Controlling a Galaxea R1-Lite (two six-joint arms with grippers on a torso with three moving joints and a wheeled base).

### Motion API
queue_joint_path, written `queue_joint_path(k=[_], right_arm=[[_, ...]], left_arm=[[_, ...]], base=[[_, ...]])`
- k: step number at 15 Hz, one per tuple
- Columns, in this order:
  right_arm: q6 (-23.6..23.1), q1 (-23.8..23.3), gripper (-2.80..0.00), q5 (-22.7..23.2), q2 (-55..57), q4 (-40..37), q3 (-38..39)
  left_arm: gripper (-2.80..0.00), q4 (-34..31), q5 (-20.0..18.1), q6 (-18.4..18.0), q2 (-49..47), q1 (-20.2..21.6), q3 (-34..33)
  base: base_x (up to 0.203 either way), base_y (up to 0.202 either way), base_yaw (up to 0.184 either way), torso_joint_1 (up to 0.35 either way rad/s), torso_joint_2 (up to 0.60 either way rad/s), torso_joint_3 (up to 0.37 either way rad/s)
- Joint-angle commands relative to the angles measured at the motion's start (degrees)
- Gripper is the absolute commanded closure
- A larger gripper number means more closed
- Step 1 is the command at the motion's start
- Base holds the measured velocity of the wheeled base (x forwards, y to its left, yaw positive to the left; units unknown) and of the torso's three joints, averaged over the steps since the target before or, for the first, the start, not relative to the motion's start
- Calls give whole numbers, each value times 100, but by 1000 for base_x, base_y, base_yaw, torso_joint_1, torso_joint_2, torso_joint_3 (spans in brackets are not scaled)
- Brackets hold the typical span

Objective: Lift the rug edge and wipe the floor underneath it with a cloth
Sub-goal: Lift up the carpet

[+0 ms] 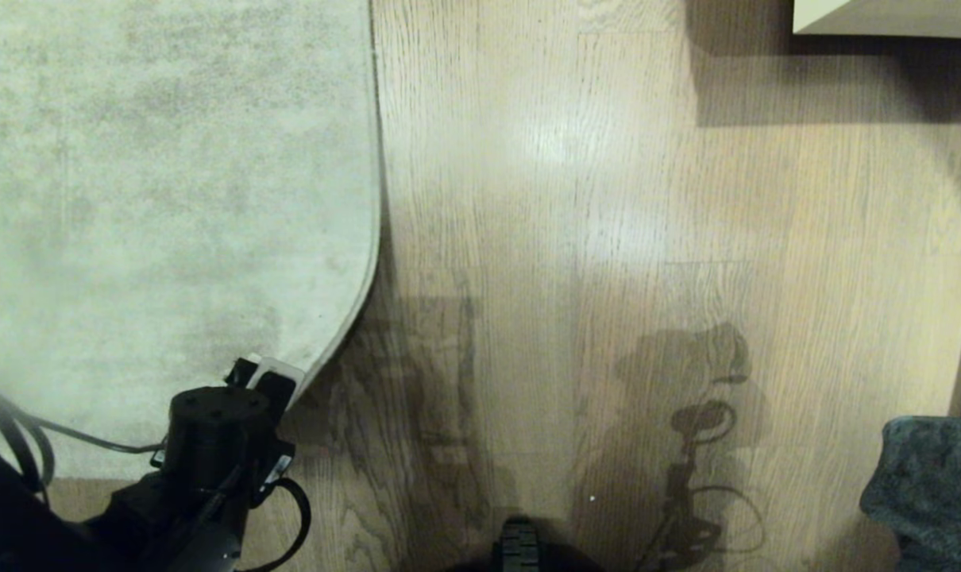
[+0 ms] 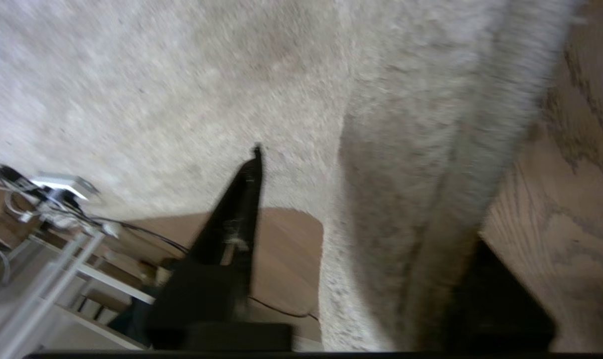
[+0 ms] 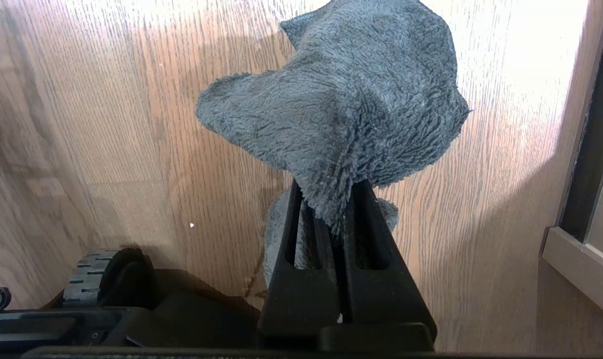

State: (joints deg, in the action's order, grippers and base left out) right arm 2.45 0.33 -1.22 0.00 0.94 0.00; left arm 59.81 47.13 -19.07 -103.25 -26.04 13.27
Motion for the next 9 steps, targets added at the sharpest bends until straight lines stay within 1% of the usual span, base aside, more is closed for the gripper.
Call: queue_joint_path(k=[1,3,5,7,9], right_arm=[[1,2,0,-1,9,3,0],[1,2,0,0,9,3,0],[1,2,0,-1,9,3,0],[1,2,0,-1,9,3,0],[1,2,0,7,9,3,0]], left_arm=[[0,37,28,192,-119,23,-140],[0,40,24,495,-174,37,-299],[0,40,24,894,-263,24,-488],[0,40,24,1174,-273,20,-659],[0,40,24,1377,-323,37,-685]], base=[[0,0,0,0,0,0],[0,0,0,0,0,0],[0,0,0,0,0,0],[0,0,0,0,0,0],[0,0,0,0,0,0]])
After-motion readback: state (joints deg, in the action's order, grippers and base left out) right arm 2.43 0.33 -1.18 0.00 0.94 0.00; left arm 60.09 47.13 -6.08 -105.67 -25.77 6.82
